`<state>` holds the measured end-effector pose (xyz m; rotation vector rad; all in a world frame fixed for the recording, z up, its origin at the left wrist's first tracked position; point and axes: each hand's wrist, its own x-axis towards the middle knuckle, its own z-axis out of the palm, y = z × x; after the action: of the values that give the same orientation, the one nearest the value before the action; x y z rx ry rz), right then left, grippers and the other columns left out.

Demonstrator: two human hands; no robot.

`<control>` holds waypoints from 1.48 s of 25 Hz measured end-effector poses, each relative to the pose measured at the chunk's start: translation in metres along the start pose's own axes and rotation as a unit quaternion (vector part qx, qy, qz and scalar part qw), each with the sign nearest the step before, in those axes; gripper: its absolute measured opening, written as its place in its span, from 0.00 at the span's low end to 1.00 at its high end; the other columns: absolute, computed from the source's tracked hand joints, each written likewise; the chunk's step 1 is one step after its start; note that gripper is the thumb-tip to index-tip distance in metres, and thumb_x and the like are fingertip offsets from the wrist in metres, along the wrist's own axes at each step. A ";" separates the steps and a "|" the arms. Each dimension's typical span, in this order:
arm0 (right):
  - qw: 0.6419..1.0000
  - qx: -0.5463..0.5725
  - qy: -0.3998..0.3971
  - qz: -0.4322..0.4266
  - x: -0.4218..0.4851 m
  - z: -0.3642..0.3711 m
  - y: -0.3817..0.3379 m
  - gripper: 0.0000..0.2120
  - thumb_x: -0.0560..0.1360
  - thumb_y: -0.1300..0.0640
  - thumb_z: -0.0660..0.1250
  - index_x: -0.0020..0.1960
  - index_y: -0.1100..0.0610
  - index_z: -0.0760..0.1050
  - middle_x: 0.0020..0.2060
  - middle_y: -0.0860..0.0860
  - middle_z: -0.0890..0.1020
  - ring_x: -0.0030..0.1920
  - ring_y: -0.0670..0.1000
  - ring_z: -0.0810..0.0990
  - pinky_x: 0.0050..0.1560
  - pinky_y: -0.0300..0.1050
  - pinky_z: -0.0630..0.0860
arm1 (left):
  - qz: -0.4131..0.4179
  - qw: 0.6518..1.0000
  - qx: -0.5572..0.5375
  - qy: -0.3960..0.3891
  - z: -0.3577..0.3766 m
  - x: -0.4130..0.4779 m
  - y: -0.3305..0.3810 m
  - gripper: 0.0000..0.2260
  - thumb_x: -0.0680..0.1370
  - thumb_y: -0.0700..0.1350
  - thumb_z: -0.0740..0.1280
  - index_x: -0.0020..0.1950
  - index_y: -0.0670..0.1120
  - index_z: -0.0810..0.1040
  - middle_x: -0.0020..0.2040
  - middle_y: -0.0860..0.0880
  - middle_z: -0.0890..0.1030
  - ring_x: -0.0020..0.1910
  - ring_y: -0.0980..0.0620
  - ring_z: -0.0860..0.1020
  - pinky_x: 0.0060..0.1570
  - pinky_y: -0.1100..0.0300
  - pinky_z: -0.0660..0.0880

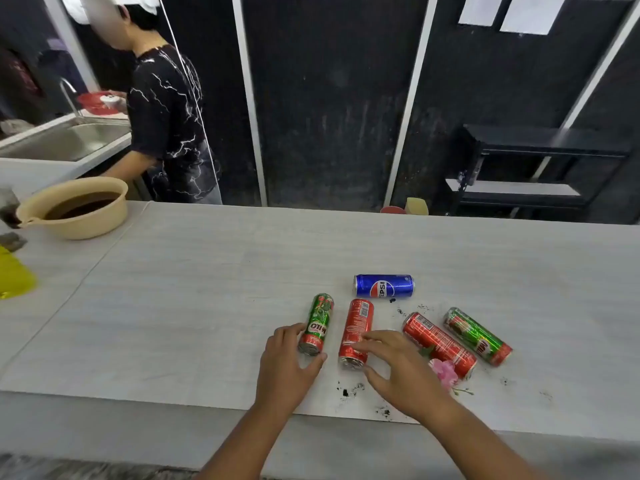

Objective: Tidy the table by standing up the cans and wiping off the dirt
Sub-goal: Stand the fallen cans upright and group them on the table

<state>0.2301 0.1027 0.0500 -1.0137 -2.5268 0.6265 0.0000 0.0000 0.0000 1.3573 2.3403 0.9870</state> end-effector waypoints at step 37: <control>0.926 0.333 0.100 0.146 0.097 -0.056 0.078 0.33 0.65 0.38 0.83 0.68 0.36 0.76 0.59 0.35 0.85 0.57 0.39 0.84 0.57 0.44 0.80 | -0.046 0.974 -0.218 0.037 0.018 0.084 0.098 0.30 0.69 0.61 0.83 0.68 0.69 0.76 0.64 0.69 0.81 0.63 0.68 0.80 0.52 0.71 0.79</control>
<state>0.2337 0.2372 0.0709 -1.1093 -1.7785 1.2801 0.0305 0.1109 0.0610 1.0466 2.0438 1.4364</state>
